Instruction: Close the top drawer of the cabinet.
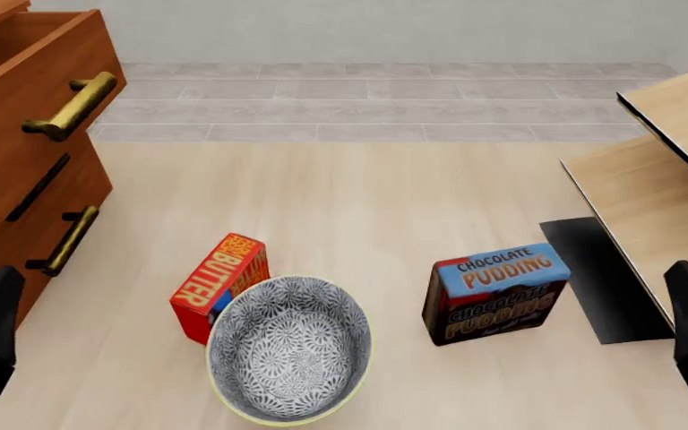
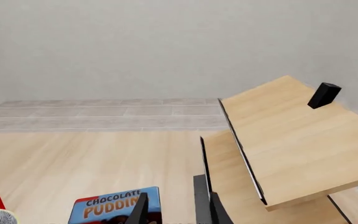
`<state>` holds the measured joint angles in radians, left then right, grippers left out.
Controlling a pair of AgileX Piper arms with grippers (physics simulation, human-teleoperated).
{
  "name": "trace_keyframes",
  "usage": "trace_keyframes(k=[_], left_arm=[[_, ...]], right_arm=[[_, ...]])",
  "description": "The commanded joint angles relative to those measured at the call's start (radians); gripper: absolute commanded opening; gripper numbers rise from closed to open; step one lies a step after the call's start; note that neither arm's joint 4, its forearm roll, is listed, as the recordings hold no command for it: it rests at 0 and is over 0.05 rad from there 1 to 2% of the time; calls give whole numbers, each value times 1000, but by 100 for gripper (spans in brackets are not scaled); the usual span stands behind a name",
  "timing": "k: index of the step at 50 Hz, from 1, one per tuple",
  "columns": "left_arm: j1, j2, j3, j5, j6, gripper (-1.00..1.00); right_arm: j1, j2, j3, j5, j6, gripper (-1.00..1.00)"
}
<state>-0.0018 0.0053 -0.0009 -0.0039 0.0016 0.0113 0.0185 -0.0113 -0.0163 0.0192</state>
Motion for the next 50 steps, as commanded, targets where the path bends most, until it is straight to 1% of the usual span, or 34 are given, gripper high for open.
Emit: trace_keyframes(k=[1, 13, 16, 27, 29, 32, 34, 35, 38, 39, 42, 43, 45, 47, 48, 50], left_arm=[[-6, 27, -2, -20, 1, 100], [-12, 51, 0, -45, 5, 100], [-14, 53, 0, -47, 9, 100], [-29, 61, -5, -48, 40, 100], [-37, 58, -5, -46, 64, 100], [-33, 46, -9, -40, 73, 100], [-45, 55, -5, -49, 117, 100], [-42, 49, -4, -48, 127, 100], [-45, 57, -8, -52, 134, 100], [-26, 56, -9, -55, 163, 100], [-28, 83, -14, -77, 168, 100], [-26, 88, -12, -88, 183, 100], [-20, 103, -18, -99, 187, 100], [-26, 117, -31, -106, 202, 100], [-26, 117, -31, -106, 202, 100], [-30, 123, -33, -114, 224, 100]], right_arm=[[-23, -14, 7, 13, 14, 100], [-19, -18, 7, -1, -14, 100], [-19, -18, 7, -1, -7, 100], [-14, -17, 7, 0, -13, 100], [-12, -17, 7, 1, -16, 100], [-9, -17, 7, -1, -16, 100], [-8, -17, 7, -1, -16, 100], [-7, -17, 7, 0, -16, 100], [-9, -17, 7, 4, -17, 100], [-8, -17, 7, 4, -21, 100], [-8, -17, 7, 4, -21, 100], [-6, -17, 7, 4, -22, 100], [-7, -17, 7, 3, -22, 100], [-6, -18, 7, -4, -33, 100], [-6, -18, 7, -4, -33, 100], [-6, -17, 7, 2, -26, 100]])
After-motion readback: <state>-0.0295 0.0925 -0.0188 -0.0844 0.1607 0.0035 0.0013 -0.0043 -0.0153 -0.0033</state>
